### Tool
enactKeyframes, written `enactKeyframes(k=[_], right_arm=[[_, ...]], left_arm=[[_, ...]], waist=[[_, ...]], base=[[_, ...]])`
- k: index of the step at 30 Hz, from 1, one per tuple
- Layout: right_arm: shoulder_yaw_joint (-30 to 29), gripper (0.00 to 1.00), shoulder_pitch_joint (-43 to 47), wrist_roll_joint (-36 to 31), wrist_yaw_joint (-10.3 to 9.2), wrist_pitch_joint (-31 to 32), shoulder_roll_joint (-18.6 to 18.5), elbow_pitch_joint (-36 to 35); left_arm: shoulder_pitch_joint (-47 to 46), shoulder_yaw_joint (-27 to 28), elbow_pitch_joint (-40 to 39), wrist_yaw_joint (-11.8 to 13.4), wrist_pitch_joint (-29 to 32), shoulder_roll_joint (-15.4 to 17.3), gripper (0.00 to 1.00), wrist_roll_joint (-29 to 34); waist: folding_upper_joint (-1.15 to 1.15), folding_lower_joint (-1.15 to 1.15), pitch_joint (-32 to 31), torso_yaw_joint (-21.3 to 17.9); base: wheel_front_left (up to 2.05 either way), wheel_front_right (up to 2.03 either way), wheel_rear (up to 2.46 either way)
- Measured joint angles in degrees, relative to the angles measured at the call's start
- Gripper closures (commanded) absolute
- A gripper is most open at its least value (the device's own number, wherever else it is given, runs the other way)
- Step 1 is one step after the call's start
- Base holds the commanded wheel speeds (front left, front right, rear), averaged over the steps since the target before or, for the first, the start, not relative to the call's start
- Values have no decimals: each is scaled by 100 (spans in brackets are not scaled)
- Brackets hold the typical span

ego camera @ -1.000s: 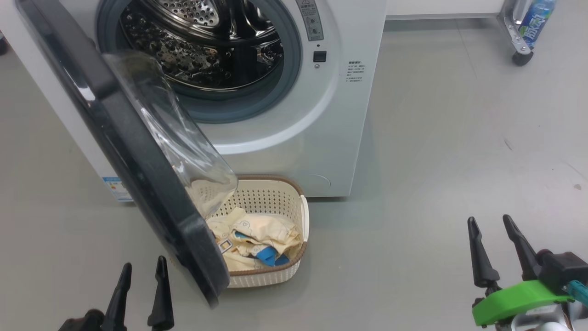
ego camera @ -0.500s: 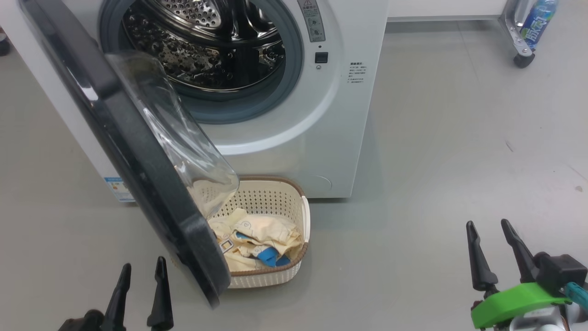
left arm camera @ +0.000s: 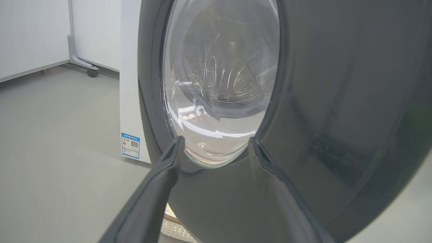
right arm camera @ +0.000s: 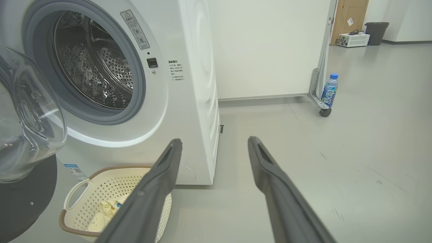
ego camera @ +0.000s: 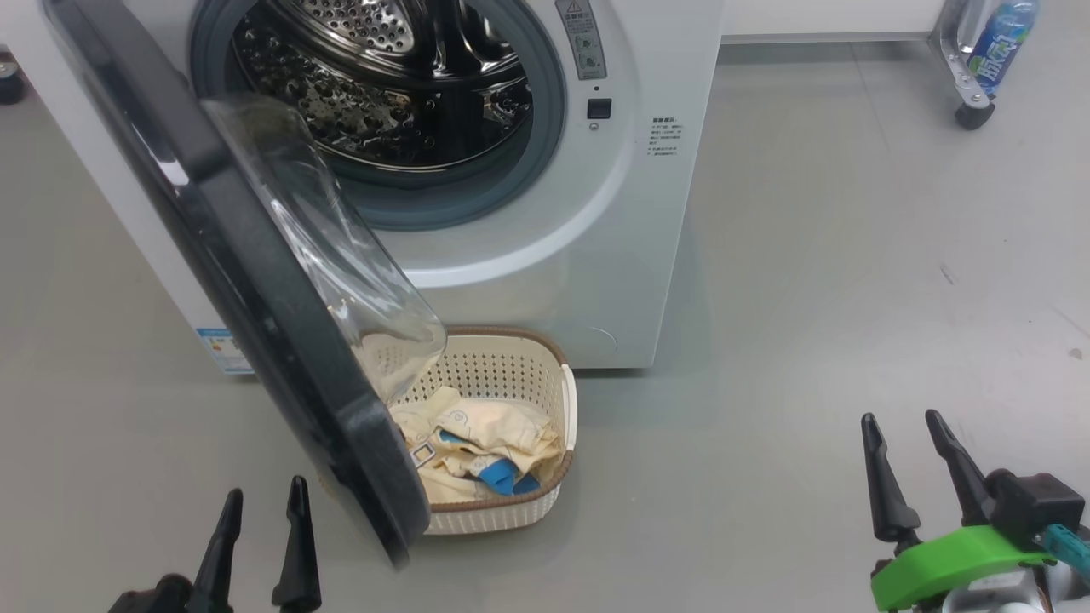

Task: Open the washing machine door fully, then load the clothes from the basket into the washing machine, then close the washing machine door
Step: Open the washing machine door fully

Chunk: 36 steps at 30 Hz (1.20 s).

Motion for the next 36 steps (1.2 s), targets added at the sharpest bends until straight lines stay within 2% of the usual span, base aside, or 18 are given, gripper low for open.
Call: enactKeyframes(k=[15,17,22,26,36], right_arm=[[9,0,0,0,0,0,2,1],[11,0,0,0,0,0,3,1],[13,0,0,0,0,0,12,1],[11,0,-1,0,0,0,36,5],[-23,0,-1,0,0,0,99,47]], left_arm=[[1,12,-13,0,0,26,0,0],[1,13,0,0,0,27,98,0],[0,94,81,0,0,26,100,38],[-3,397,41,0,0,11,100,174],[-218,1269,-872,0,-4,-53,100,580]], waist=[[0,0,68,20],[0,0,78,22],[0,0,114,39],[0,0,153,81],[0,0,204,238]], base=[[0,0,0],[0,0,0],[0,0,0],[0,0,0],[0,0,0]])
